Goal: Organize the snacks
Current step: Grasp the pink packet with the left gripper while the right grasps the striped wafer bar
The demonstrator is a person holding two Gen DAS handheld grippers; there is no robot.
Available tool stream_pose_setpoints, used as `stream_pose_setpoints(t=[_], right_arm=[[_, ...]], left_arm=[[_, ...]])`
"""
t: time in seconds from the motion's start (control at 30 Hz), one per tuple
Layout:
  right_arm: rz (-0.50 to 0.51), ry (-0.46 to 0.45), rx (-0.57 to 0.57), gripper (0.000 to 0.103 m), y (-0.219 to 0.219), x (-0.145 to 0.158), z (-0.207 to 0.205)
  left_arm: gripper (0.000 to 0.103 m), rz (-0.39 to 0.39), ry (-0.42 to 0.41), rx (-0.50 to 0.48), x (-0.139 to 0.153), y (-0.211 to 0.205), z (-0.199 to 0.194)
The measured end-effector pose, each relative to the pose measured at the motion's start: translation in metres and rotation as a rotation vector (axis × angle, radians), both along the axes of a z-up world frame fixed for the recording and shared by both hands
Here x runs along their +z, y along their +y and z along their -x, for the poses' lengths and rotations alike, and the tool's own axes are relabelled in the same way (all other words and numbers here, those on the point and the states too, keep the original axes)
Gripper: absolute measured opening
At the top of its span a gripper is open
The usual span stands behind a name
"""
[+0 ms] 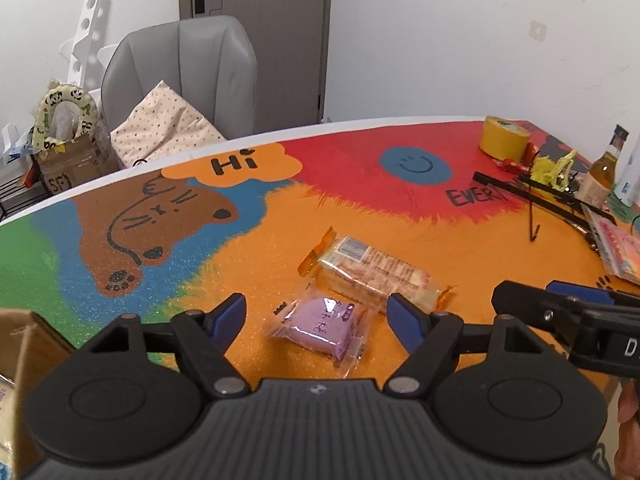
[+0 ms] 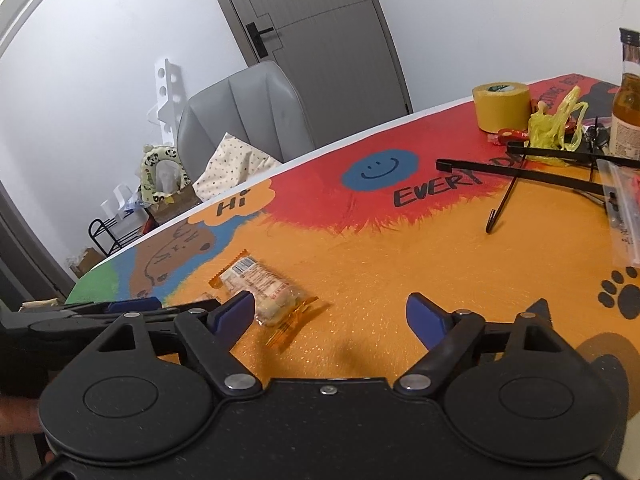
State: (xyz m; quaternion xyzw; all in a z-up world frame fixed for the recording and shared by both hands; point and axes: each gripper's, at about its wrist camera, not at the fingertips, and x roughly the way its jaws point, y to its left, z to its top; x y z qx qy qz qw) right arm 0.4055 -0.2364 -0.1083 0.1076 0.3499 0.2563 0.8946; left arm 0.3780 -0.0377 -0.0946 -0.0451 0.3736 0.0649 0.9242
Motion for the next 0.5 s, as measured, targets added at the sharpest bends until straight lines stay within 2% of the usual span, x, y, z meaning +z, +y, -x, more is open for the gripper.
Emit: stream_pose_setpoints(t=[0.17,0.23,0.27,0.37,0.5], right_arm=[[-0.006,0.004,0.011,0.083,0.008,-0.003,-0.006],[0.001,0.001,0.020,0.083,0.012,-0.003,-0.007],[0.008,-0.003,0.025,0.083,0.015,-0.002,-0.007],[0.017,-0.013,0.036,0.083,0.021,0.001,-0.007],[0.019,-0.027,0.055,0.083,0.029,0.005,-0.007]], left_arm=[[0.077,-0.004,-0.007,0.040,-0.009,-0.001,-0.003],[0.074,0.004,-0.001,0.042,-0.014,0.000,-0.005],[0.068,0.019,0.003,0.044,-0.016,0.001,-0.005],[0.060,0.041,0.008,0.059,-0.017,0.006,-0.005],[0.041,0.057,0.006,0.082,-0.013,0.012,0.000]])
